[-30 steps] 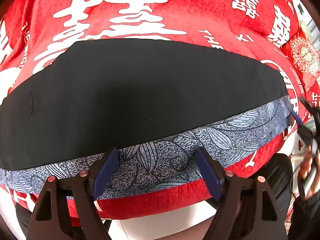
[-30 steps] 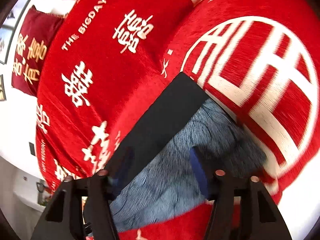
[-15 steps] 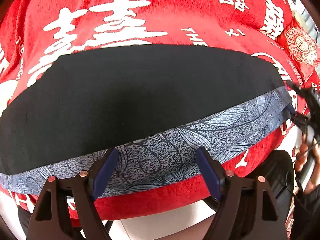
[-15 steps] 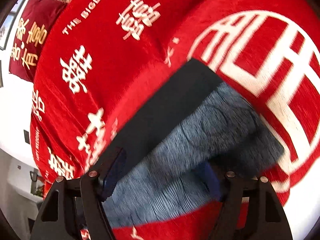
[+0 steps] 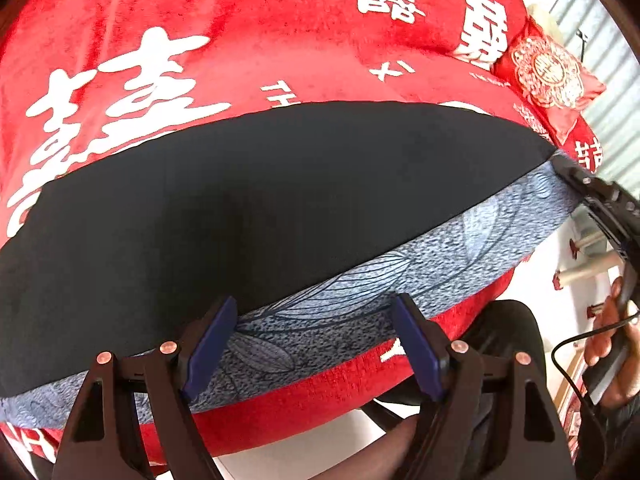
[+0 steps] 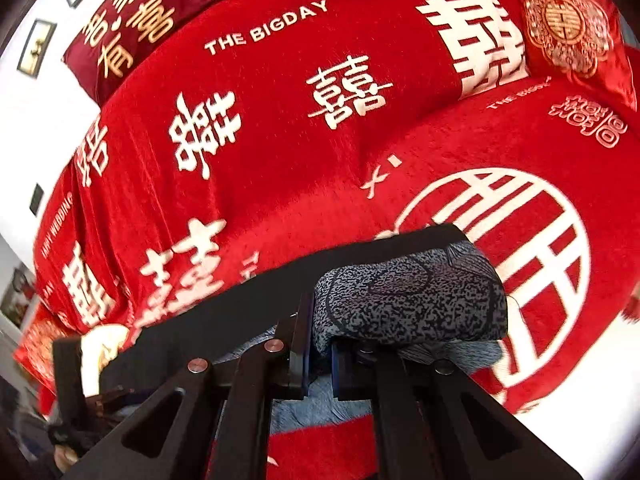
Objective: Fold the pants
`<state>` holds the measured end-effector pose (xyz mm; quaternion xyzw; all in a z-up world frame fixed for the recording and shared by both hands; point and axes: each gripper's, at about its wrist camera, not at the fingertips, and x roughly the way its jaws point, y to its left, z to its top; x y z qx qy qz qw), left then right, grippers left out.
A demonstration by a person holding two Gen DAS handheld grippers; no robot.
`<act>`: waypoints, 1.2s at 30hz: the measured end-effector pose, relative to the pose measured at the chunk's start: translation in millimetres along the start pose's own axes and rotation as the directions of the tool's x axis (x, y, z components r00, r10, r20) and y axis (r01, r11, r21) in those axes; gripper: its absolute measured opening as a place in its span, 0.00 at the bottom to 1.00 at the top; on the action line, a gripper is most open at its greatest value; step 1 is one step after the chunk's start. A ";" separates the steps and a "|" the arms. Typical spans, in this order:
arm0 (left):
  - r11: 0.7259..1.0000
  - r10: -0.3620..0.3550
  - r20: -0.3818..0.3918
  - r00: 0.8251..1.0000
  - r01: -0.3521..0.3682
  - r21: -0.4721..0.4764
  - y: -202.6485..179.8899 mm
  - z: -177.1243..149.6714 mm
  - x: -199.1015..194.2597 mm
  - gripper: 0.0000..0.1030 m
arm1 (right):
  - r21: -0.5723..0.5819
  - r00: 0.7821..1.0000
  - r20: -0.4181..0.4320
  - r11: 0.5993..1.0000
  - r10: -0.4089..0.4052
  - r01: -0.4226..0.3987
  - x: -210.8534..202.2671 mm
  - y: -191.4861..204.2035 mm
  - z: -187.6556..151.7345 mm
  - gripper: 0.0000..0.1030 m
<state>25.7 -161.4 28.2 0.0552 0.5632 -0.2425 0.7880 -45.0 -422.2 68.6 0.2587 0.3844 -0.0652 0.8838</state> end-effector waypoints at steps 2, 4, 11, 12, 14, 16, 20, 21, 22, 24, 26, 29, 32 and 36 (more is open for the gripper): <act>1.000 -0.016 -0.061 0.998 0.015 -0.016 3.0 -1.9 16.4 0.80 | 0.013 0.994 -0.093 0.998 -0.059 0.061 30.4 -19.0 -9.2 0.07; 1.000 -0.012 -0.082 0.997 0.010 -0.024 5.5 -3.6 25.6 0.80 | 0.067 0.982 -0.174 0.994 -0.071 0.083 57.9 -41.7 -23.5 0.07; 1.000 0.026 -0.078 0.997 -0.024 0.020 -2.0 -4.4 26.2 0.80 | 0.234 0.999 -0.029 0.972 -0.022 0.028 33.4 -84.4 -20.8 0.81; 0.999 0.032 -0.074 0.997 -0.031 0.022 -2.9 -5.5 27.0 0.81 | 0.246 1.000 -0.002 0.969 -0.021 0.021 28.3 -89.4 -17.7 0.81; 0.999 0.042 -0.074 0.996 -0.040 0.026 -5.3 -5.6 28.7 0.81 | 0.262 1.000 -0.012 0.965 0.015 -0.012 27.9 -99.8 -11.0 0.76; 0.999 0.047 -0.072 0.996 -0.045 0.029 -4.3 -6.0 28.3 0.81 | 0.252 0.998 -0.060 0.968 0.006 0.009 33.3 -103.8 -5.7 0.34; 0.999 0.044 -0.071 0.996 -0.042 0.022 -2.9 -6.2 28.2 0.81 | 0.206 0.986 -0.145 0.972 -0.080 0.110 40.2 -110.5 -5.0 0.12; 0.999 0.044 -0.072 0.996 -0.042 0.024 -2.6 -6.5 27.8 0.81 | 0.188 0.981 -0.148 0.971 -0.123 0.150 36.7 -111.0 -4.3 0.12; 0.999 0.045 -0.072 0.996 -0.043 0.026 -2.5 -6.9 27.2 0.81 | 0.144 0.969 -0.138 0.964 -0.204 0.223 30.5 -105.6 -1.6 0.12; 0.999 0.050 -0.074 0.996 -0.049 0.017 -2.7 -6.6 25.1 0.81 | 0.081 0.964 -0.086 0.963 -0.250 0.257 16.1 -91.8 3.5 0.12; 0.999 0.036 -0.062 0.997 -0.036 -0.011 -1.1 -4.4 19.6 0.81 | 0.015 0.986 -0.060 0.988 -0.154 0.155 9.7 -65.2 5.3 0.14; 0.999 0.042 -0.042 0.998 -0.043 -0.024 2.5 -3.9 14.5 0.81 | -0.129 0.983 -0.183 0.992 -0.034 0.010 30.8 -26.0 -8.4 0.14; 0.997 0.049 -0.053 0.997 -0.052 -0.058 19.9 -10.2 13.8 0.81 | -0.188 0.929 -0.349 0.980 -0.124 0.060 70.1 -25.1 -31.2 0.24; 0.989 0.062 -0.036 0.997 -0.066 -0.135 60.6 -30.3 -8.0 0.81 | -0.155 0.923 -0.307 0.969 -0.234 0.194 55.8 -31.1 -16.9 0.37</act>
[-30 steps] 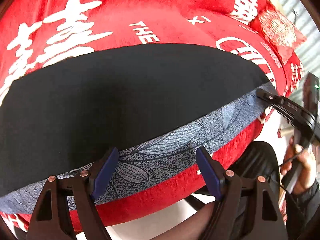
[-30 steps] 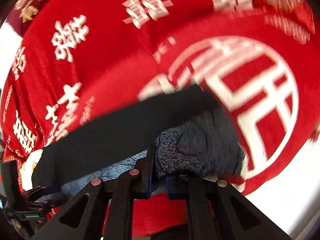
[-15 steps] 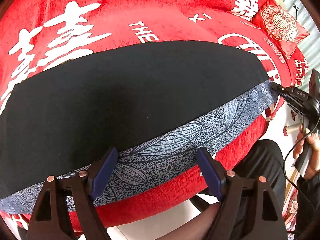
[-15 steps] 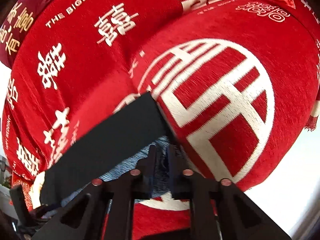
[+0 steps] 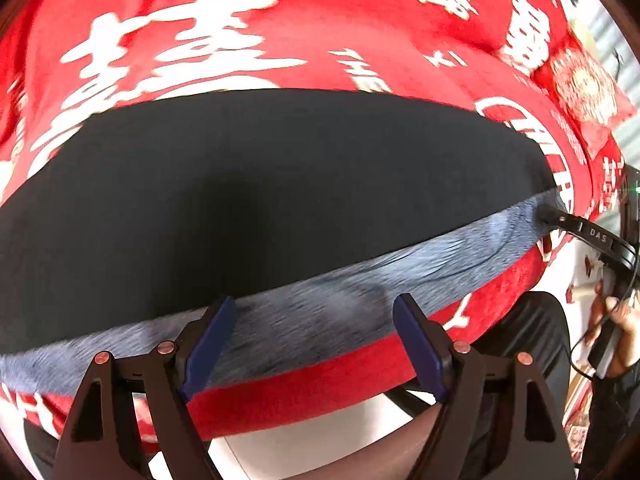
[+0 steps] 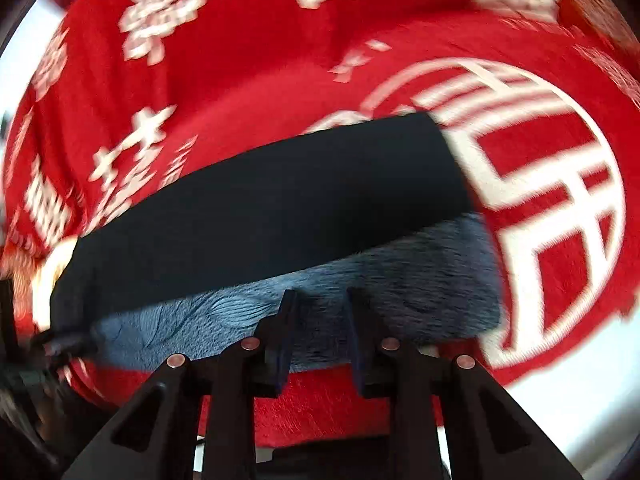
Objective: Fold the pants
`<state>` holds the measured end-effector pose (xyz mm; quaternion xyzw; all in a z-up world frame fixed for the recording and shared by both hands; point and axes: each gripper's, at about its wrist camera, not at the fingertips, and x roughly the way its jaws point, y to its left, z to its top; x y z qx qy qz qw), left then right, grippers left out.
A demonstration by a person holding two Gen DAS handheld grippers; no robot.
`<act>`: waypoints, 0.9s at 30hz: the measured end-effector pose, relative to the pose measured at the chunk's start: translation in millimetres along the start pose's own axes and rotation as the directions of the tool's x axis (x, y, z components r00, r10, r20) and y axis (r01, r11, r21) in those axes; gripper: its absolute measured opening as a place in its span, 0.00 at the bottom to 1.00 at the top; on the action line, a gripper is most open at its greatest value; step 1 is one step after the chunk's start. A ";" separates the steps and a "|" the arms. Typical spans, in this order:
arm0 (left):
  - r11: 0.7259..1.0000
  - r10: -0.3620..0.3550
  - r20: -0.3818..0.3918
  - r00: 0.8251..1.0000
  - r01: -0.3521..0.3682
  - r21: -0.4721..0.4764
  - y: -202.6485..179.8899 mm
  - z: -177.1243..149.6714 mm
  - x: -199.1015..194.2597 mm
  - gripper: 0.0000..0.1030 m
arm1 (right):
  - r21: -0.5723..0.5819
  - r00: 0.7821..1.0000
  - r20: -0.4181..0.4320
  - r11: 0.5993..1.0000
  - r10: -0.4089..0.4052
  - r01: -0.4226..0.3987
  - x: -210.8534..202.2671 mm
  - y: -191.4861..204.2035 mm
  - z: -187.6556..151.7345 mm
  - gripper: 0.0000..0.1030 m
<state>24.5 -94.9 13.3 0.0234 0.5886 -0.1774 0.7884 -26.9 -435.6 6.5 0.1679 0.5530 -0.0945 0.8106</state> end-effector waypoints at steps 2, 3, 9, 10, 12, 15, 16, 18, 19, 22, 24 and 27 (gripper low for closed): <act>0.999 0.012 0.022 1.000 -0.011 -0.052 24.3 -7.0 -11.6 0.81 | -0.116 0.994 0.079 0.989 -0.078 0.087 -18.9 21.5 3.2 0.81; 0.996 0.018 0.032 0.999 -0.015 -0.092 41.4 -10.7 -15.9 0.81 | -0.171 0.991 0.118 0.982 -0.065 0.085 -29.4 36.4 4.7 0.90; 0.973 -0.025 0.036 0.999 0.033 -0.228 95.5 -27.2 -14.8 0.81 | -0.436 0.973 0.061 0.882 0.225 -0.176 -29.3 181.1 31.9 0.90; 0.977 -0.012 0.037 0.999 0.020 -0.213 93.2 -29.2 -16.0 0.81 | -0.467 0.967 0.039 0.860 0.253 -0.206 -22.6 204.4 35.2 0.90; 0.982 0.034 0.040 0.999 -0.026 -0.187 89.3 -33.5 -18.6 0.81 | -0.553 0.956 -0.009 0.795 0.292 -0.248 -4.0 262.2 36.3 0.90; 0.981 0.075 0.077 0.994 -0.059 -0.183 96.9 -37.2 -32.8 0.81 | -0.630 0.943 -0.116 0.711 0.313 -0.313 27.4 343.6 34.1 0.90; 0.980 0.088 0.089 0.992 -0.070 -0.186 101.9 -36.2 -36.9 0.81 | -0.647 0.940 -0.140 0.690 0.311 -0.325 35.3 367.8 33.8 0.90; 0.972 0.129 0.108 0.986 -0.104 -0.209 118.7 -30.4 -45.2 0.81 | -0.684 0.944 -0.173 0.655 0.280 -0.320 51.8 404.9 33.8 0.90; 0.965 0.150 0.103 0.983 -0.123 -0.232 131.6 -26.1 -46.4 0.81 | -0.710 0.953 -0.182 0.638 0.242 -0.298 61.3 422.7 32.7 0.90; 0.949 0.161 0.066 0.985 -0.137 -0.284 157.8 -18.5 -38.9 0.81 | -0.771 0.981 -0.147 0.607 0.128 -0.195 81.6 453.9 33.2 0.90; 0.944 0.173 0.020 0.985 -0.160 -0.289 168.4 -15.2 -26.5 0.81 | -0.800 0.993 -0.111 0.589 0.034 -0.109 95.3 468.8 33.9 0.90; 0.952 0.204 0.033 0.978 -0.190 -0.240 159.7 -17.3 -22.3 0.87 | -0.839 0.995 -0.031 0.543 -0.099 0.028 118.1 475.1 36.1 0.95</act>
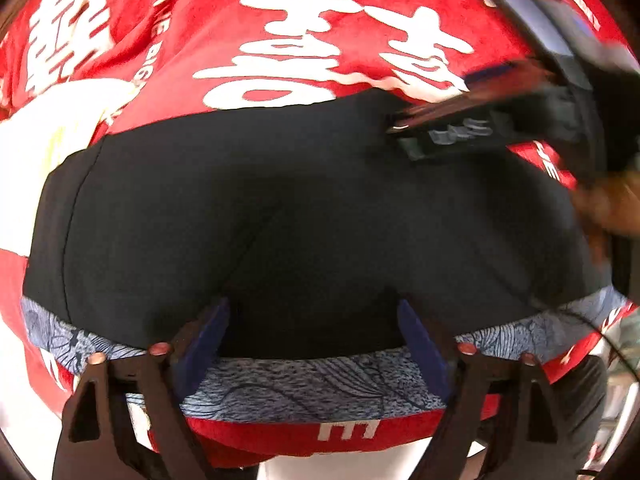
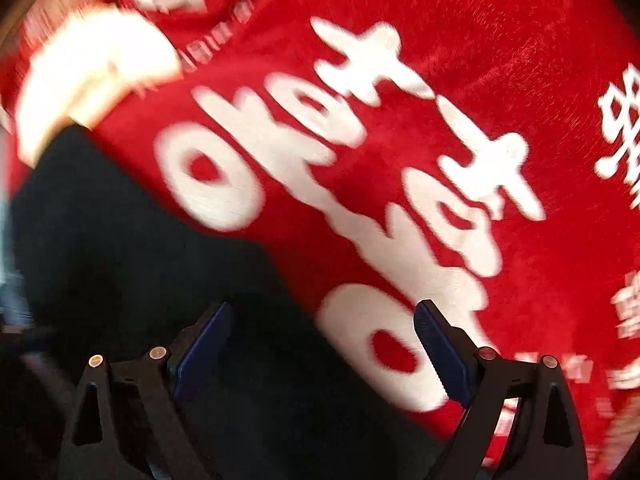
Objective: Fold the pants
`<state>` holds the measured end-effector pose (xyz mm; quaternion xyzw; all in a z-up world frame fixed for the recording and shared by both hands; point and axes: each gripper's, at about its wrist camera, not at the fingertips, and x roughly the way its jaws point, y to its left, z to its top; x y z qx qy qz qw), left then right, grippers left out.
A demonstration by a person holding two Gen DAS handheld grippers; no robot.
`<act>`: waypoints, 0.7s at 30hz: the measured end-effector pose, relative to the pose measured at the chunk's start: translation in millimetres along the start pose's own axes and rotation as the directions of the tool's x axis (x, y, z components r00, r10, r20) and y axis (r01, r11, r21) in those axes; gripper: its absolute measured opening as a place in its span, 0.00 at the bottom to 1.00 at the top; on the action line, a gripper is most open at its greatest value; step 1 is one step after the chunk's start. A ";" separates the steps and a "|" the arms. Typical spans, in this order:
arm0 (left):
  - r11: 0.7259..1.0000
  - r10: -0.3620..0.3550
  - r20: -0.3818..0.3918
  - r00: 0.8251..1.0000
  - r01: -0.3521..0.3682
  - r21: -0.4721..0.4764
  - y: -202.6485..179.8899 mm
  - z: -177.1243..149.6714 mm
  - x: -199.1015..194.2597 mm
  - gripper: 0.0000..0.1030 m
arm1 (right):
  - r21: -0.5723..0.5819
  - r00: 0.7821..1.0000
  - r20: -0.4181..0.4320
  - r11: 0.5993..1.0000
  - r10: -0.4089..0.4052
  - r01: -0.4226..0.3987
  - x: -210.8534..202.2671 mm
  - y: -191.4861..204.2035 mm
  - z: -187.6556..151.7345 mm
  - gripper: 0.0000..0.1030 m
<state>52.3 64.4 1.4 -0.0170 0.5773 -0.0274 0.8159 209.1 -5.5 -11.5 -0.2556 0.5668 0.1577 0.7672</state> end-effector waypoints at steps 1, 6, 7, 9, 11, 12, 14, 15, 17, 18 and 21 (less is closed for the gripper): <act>0.999 0.033 0.009 0.999 -0.034 0.028 -7.4 -4.2 1.2 0.88 | 0.011 1.000 0.008 1.000 -0.008 0.008 1.0 -3.3 0.8 0.96; 0.998 0.044 0.035 0.998 -0.045 0.042 -8.5 -8.4 3.8 0.92 | 0.039 0.982 0.110 0.987 0.152 -0.157 -24.4 -12.7 1.8 0.96; 0.999 0.034 0.030 0.999 -0.036 0.037 -6.6 -7.7 2.8 0.92 | 0.036 0.966 0.103 0.970 0.237 -0.242 -24.7 -12.5 3.4 0.96; 0.999 0.021 0.028 0.999 -0.022 0.033 -3.7 -9.1 0.9 0.92 | 0.030 0.938 0.091 0.941 0.334 -0.338 -21.4 -9.2 7.0 0.96; 0.999 0.011 0.030 0.999 -0.012 0.029 -4.3 -7.3 1.8 0.92 | 0.016 0.906 0.066 0.907 0.419 -0.420 -16.3 0.0 8.5 0.77; 0.999 0.010 0.032 0.999 -0.011 0.032 -3.6 -6.1 3.7 0.92 | 0.010 0.906 0.048 0.907 0.421 -0.422 -12.4 5.7 8.8 0.70; 0.999 0.013 0.034 0.999 -0.014 0.042 -3.1 -6.5 5.0 0.92 | -0.025 0.940 0.025 0.940 0.341 -0.340 -3.5 17.4 9.2 0.70; 0.999 0.015 0.033 0.999 -0.016 0.045 -3.9 -6.9 4.9 0.92 | -0.034 0.956 0.028 0.956 0.292 -0.292 0.9 19.4 10.9 0.75; 0.999 0.010 0.033 0.999 -0.011 0.044 -3.7 -7.4 4.3 0.92 | -0.015 0.982 0.039 0.983 0.183 -0.183 3.2 16.1 14.5 0.85; 0.999 0.008 0.033 0.999 -0.009 0.041 -2.8 -6.9 4.9 0.92 | 0.002 0.986 0.059 0.988 0.156 -0.156 -1.1 13.8 14.7 0.85; 0.999 0.007 0.033 0.999 -0.008 0.039 -5.6 -9.1 2.0 0.92 | 0.036 0.970 0.125 0.976 0.208 -0.214 -25.4 3.7 9.0 0.85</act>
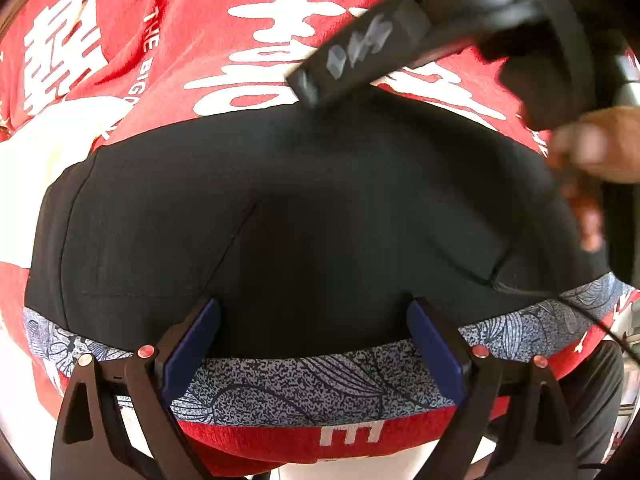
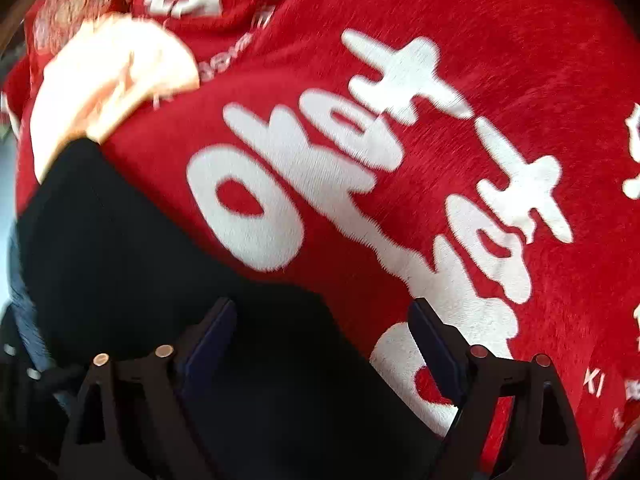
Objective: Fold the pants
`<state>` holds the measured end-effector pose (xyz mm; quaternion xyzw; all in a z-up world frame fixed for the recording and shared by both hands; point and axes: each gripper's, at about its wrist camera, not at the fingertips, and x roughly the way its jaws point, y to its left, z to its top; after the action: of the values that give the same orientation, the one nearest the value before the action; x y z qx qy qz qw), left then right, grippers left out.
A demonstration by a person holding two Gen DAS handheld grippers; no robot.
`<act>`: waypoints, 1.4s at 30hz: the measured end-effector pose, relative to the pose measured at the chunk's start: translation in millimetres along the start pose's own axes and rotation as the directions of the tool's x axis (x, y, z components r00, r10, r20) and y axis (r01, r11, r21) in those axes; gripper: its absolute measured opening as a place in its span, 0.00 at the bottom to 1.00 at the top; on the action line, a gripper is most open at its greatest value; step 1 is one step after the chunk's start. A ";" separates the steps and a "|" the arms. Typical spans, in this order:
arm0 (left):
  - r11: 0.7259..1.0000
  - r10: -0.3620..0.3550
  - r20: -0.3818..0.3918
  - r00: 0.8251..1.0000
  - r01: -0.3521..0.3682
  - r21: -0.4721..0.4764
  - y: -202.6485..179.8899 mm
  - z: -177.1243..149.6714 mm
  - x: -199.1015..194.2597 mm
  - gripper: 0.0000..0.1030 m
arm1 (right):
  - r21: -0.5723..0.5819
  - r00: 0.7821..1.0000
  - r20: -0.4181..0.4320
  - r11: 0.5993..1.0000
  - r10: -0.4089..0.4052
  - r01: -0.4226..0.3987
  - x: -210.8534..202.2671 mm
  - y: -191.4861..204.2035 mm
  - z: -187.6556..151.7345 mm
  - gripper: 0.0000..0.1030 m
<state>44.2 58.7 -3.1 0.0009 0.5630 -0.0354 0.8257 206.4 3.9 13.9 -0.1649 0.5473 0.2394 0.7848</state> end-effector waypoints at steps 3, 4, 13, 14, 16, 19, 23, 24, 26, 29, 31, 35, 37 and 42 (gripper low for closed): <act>1.000 -0.005 -0.003 1.000 0.005 -0.003 1.3 0.4 -0.2 0.92 | -0.011 0.994 0.042 0.995 0.097 -0.097 -26.2 6.3 -18.5 0.85; 1.000 -0.013 -0.006 1.000 0.013 -0.010 3.2 0.4 -1.2 0.92 | -0.014 0.992 0.037 0.993 0.120 -0.120 -30.4 10.3 -28.1 0.85; 0.993 -0.045 -0.002 0.999 0.044 -0.110 38.0 -12.6 -18.9 0.92 | 0.089 0.994 -0.012 0.990 0.107 -0.106 -32.5 8.1 -119.5 0.85; 0.991 -0.048 -0.005 0.999 0.047 -0.123 40.9 -12.9 -18.4 0.92 | 0.078 0.995 -0.016 0.993 0.094 -0.093 -33.4 12.6 -128.7 0.85; 0.992 -0.031 -0.019 0.999 0.029 -0.121 38.7 -13.6 -16.0 0.92 | 0.010 0.998 -0.054 1.000 -0.024 0.024 -29.2 27.1 -151.2 0.85; 0.997 0.030 -0.031 0.999 -0.032 -0.070 31.5 -16.2 -11.8 0.92 | 0.043 0.995 -0.072 0.996 -0.074 0.077 -37.6 27.2 -185.9 0.95; 0.995 -0.044 -0.015 0.999 0.043 -0.091 21.3 -16.8 -21.0 0.92 | 0.135 0.999 -0.011 0.990 -0.043 0.044 -59.0 15.4 -217.8 0.95; 0.995 -0.047 -0.016 0.999 0.045 -0.085 16.5 -16.0 -20.6 0.92 | 0.168 0.999 0.005 0.985 -0.037 0.036 -62.6 10.3 -221.0 0.95; 0.999 -0.016 -0.037 0.999 0.014 -0.030 -2.0 -15.4 -12.0 0.92 | 0.208 0.998 -0.035 0.976 -0.059 0.065 -56.6 -1.5 -228.1 0.95; 0.996 0.077 -0.046 0.996 -0.075 0.039 -19.2 -15.6 -1.8 0.94 | 0.174 0.998 -0.042 0.983 -0.050 0.057 -60.4 -3.8 -234.8 0.95; 0.999 0.047 -0.041 0.998 -0.045 0.030 -24.3 -13.3 -11.3 0.94 | 0.213 0.999 0.008 0.977 -0.034 0.031 -80.5 -12.9 -241.6 0.95; 0.996 -0.047 0.004 0.999 0.047 0.070 -56.2 -2.0 -33.9 0.94 | 0.360 0.995 0.086 0.933 -0.046 0.012 -113.5 -56.5 -266.3 0.95; 0.990 -0.071 -0.001 0.997 0.070 0.123 -81.6 5.0 -34.2 0.94 | 0.456 0.992 0.094 0.890 -0.084 0.032 -127.4 -93.0 -291.6 0.95; 0.950 -0.135 -0.013 0.991 0.133 0.281 -166.8 21.1 -27.1 0.94 | 0.535 0.985 0.068 0.840 -0.157 0.097 -145.4 -126.4 -324.1 0.95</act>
<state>44.1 -106.9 36.2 0.0797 0.5486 -0.1711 0.8145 -17.8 -298.4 37.6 0.0351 0.5363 0.0356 0.8425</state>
